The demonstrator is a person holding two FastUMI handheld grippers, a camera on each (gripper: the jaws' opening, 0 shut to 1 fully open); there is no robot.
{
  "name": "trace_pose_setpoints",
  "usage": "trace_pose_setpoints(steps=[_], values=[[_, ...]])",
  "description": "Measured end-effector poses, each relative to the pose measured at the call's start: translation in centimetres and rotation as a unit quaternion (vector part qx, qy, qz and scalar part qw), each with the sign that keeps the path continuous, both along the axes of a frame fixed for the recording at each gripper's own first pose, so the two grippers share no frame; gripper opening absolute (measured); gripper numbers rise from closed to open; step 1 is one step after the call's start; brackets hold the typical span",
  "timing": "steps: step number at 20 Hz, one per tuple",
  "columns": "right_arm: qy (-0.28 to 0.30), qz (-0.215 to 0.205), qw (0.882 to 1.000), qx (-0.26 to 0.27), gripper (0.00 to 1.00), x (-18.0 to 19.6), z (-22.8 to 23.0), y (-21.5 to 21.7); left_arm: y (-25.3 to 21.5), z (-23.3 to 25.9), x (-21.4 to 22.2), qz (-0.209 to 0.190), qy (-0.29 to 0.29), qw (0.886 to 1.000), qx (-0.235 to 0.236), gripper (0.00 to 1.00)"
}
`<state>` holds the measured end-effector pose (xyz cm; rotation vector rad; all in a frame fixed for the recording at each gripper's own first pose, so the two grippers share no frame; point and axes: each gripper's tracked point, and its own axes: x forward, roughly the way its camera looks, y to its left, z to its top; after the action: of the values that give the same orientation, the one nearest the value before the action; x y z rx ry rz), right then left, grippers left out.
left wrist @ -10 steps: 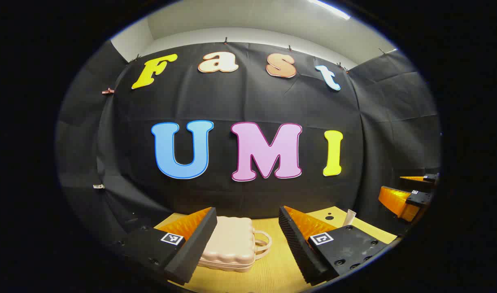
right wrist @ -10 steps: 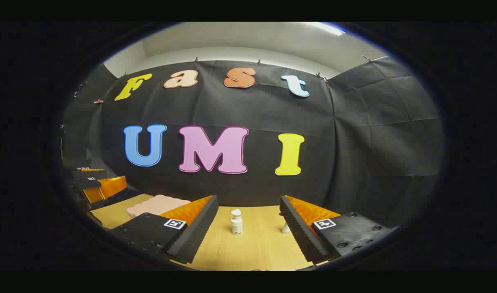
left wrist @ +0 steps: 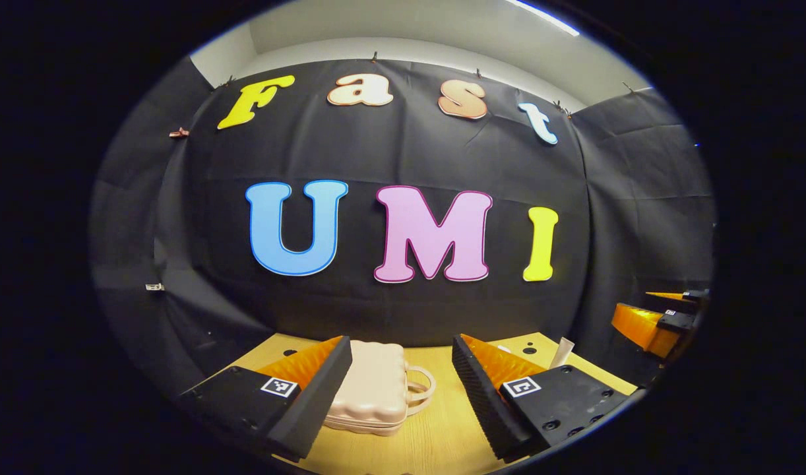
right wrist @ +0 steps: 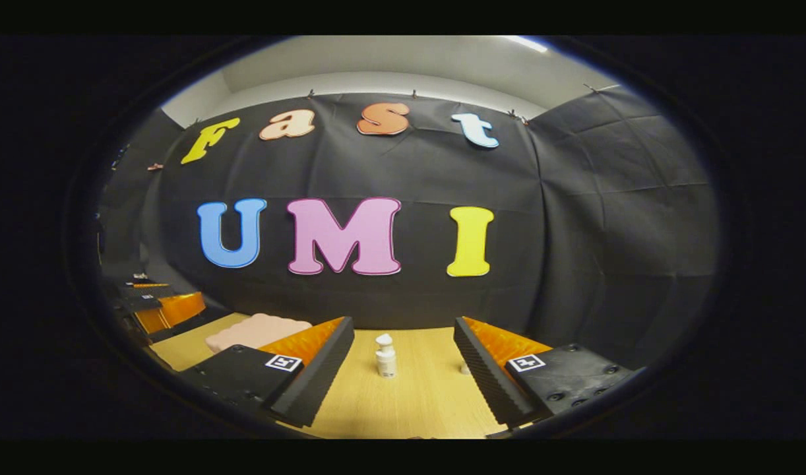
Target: First open the suitcase, pack the skin care products into it, and then close the suitcase.
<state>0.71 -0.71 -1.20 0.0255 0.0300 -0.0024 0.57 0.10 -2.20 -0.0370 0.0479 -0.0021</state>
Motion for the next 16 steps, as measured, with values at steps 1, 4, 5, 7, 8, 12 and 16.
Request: trace_pose_setpoints(steps=[1, 4, 5, 7, 8, 12, 16], values=[[0.0, 0.0, 1.0, -0.001, 0.95, 0.2, 0.0, -0.1, 0.0, -0.3, 0.2, 0.001, 0.004, 1.0, 0.001, 0.97], [0.003, 0.003, 1.0, -0.002, 0.97, 0.7, -0.4, -0.3, -0.1, -0.2, 0.7, 0.005, 0.003, 1.0, 0.009, 0.97], [0.004, 0.004, 1.0, -0.001, 0.97, 0.8, -0.4, -0.3, -0.2, -0.3, 0.9, 0.005, 0.002, 1.0, 0.01, 0.97], [0.004, 0.006, 1.0, -0.003, 0.97, 1.2, -0.5, -0.4, -0.4, -0.4, 1.4, 0.004, 0.002, 1.0, 0.011, 0.97], [0.003, 0.007, 1.0, -0.005, 0.95, 1.4, -0.5, -0.5, -0.5, -0.4, 1.6, 0.005, 0.002, 1.0, 0.011, 0.97], [0.004, 0.013, 1.0, -0.009, 0.97, 2.4, -0.8, -0.8, -1.2, -1.4, 2.6, 0.007, 0.012, 1.0, 0.011, 0.97], [0.008, 0.016, 1.0, -0.009, 0.97, 3.7, -1.4, -1.6, -1.7, -2.2, 4.2, 0.012, 0.019, 1.0, 0.01, 0.97]])
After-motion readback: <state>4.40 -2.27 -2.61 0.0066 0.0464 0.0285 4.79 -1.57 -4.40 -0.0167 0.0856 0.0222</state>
